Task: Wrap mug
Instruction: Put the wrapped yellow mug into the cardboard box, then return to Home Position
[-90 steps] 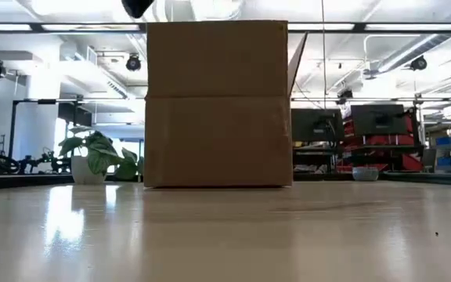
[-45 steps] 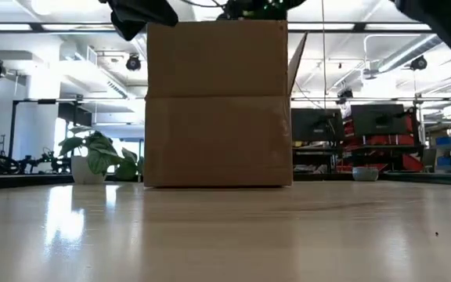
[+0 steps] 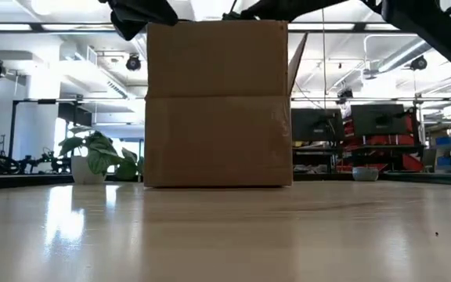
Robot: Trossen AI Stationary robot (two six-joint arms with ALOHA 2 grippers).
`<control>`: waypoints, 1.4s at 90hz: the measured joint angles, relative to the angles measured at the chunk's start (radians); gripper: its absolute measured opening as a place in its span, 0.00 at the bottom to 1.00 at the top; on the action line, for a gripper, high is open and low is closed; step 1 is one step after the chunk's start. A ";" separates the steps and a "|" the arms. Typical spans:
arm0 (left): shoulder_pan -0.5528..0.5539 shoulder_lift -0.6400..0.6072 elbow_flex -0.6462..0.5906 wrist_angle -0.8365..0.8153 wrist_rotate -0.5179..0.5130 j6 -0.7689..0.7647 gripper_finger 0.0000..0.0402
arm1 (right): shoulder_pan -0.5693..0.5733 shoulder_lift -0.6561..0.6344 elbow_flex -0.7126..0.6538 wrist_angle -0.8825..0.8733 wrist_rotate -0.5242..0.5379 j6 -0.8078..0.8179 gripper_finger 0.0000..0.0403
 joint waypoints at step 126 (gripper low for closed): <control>0.047 -0.305 -0.075 -0.105 -0.032 0.081 0.00 | 0.185 -0.776 -0.572 0.011 -0.057 -0.100 0.32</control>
